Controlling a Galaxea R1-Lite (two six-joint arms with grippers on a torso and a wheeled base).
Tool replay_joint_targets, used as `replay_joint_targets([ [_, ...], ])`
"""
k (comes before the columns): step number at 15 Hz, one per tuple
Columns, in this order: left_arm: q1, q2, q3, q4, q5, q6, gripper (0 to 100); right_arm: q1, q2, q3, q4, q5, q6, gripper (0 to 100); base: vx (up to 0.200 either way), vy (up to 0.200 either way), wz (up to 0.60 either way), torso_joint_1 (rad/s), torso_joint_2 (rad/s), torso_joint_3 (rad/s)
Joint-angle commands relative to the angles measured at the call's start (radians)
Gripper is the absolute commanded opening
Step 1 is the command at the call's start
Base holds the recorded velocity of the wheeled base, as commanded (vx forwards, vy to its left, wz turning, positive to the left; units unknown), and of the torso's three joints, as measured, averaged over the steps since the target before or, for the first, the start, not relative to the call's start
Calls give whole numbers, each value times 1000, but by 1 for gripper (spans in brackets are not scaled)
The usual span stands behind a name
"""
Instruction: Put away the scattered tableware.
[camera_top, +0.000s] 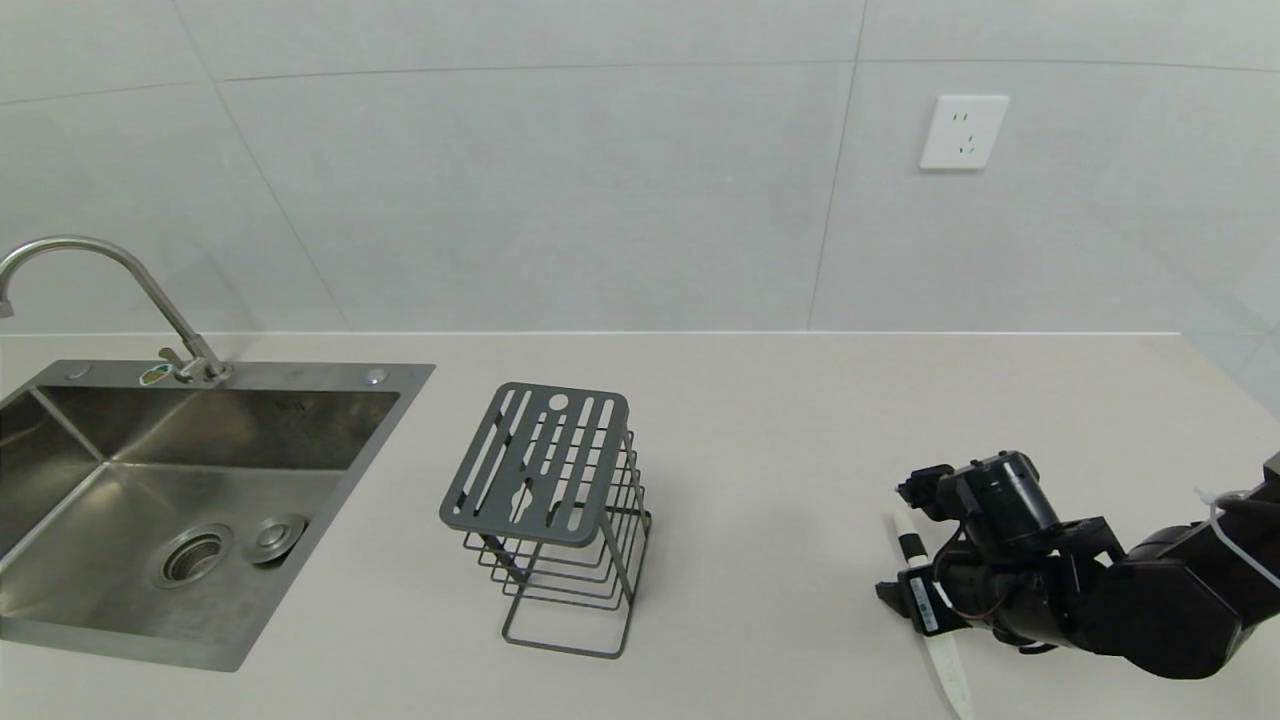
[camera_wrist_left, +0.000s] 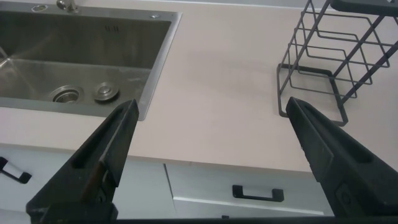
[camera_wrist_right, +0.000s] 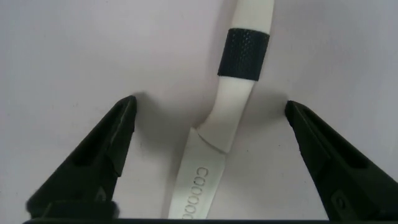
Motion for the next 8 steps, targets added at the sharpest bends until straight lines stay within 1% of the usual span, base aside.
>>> replay_joint_targets([
  [1, 1, 0, 0, -1, 1, 0, 100, -9, 0, 18, 7, 2, 1, 0, 0, 0, 0, 0, 0, 0],
  [5, 1, 0, 0, -1, 1, 0, 100, -22, 6, 45, 4, 2, 1, 0, 0, 0, 0, 0, 0, 0],
  [8, 1, 0, 0, -1, -1, 0, 100, -22, -33, -11, -13, 17, -7, 0, 0, 0, 0, 0, 0, 0],
])
